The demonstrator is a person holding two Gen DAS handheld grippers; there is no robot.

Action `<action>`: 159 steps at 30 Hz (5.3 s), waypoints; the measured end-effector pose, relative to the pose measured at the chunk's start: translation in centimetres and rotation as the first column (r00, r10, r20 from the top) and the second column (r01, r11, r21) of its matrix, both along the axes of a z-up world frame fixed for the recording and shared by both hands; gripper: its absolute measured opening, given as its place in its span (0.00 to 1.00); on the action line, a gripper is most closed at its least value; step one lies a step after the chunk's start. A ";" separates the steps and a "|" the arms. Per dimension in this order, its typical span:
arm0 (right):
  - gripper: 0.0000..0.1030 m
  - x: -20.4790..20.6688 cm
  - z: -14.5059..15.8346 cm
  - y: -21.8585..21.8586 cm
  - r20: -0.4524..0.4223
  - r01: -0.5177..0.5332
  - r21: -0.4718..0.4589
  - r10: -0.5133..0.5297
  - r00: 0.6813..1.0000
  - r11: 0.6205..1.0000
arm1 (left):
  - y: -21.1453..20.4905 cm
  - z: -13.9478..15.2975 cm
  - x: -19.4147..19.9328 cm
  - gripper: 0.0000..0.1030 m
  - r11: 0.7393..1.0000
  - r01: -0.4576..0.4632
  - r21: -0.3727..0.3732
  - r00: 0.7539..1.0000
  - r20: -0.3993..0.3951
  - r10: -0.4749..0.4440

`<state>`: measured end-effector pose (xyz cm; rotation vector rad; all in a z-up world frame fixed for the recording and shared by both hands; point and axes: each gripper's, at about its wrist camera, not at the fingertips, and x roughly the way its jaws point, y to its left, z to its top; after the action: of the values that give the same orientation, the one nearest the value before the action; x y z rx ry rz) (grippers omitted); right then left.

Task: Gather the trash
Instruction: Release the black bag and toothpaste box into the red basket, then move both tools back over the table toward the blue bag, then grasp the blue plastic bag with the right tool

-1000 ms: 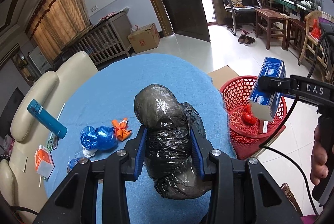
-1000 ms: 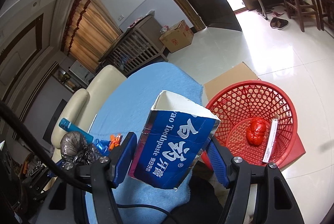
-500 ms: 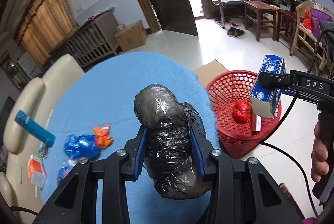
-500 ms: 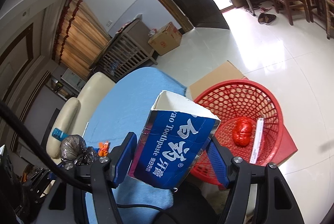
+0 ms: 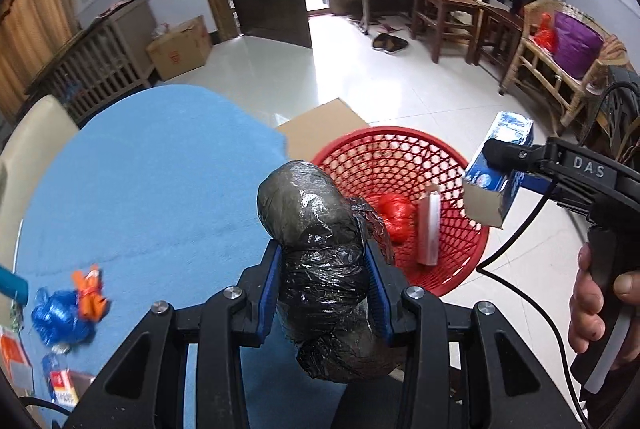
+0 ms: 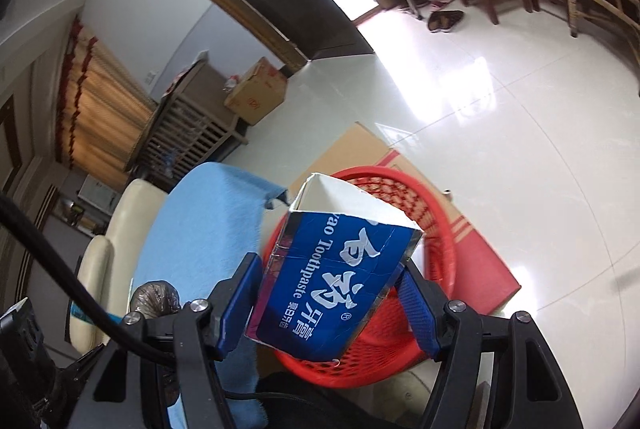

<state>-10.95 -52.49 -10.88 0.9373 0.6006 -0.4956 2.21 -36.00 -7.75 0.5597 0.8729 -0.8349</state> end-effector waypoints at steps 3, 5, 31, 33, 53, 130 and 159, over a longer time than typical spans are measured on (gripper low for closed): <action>0.69 -0.3 -0.4 -0.7 -0.018 0.016 0.011 -0.016 1.000 1.000 | -1.3 -0.4 -0.2 0.42 0.999 0.036 0.001 0.999 -0.025 -0.036; 0.69 -0.4 -0.7 -1.2 -0.027 0.024 0.027 -0.023 0.999 0.999 | -1.8 -0.5 -0.1 0.48 0.999 0.053 0.002 0.998 -0.038 -0.053; 0.72 1.0 2.5 -0.5 -0.036 -0.020 -0.031 0.019 0.999 0.999 | 26.7 7.6 1.8 0.69 0.856 -0.502 -0.123 0.824 0.230 0.517; 0.72 1.0 3.5 -0.2 -0.033 -0.021 -0.064 0.019 0.999 0.998 | 27.9 8.1 1.3 0.69 0.841 -0.525 -0.130 0.802 0.254 0.540; 0.72 1.4 13.9 5.5 0.020 -0.074 -0.255 0.082 0.996 0.964 | 40.8 10.0 -2.2 0.72 0.699 -0.640 -0.320 0.647 0.268 0.714; 0.72 35.8 2.5 38.3 -0.311 -0.923 -0.197 0.871 0.379 0.331 | 40.7 -0.1 7.4 0.72 0.730 -0.660 -0.176 0.750 -0.121 0.650; 0.42 26.8 2.9 26.0 0.033 -0.803 -0.110 0.809 0.586 0.586 | 37.4 -2.1 17.2 0.73 0.500 -0.859 -0.113 0.490 -0.464 0.738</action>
<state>15.85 -26.52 -8.00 0.5008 0.8548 0.3570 19.42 1.44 -9.87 -0.3679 1.1561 -0.1537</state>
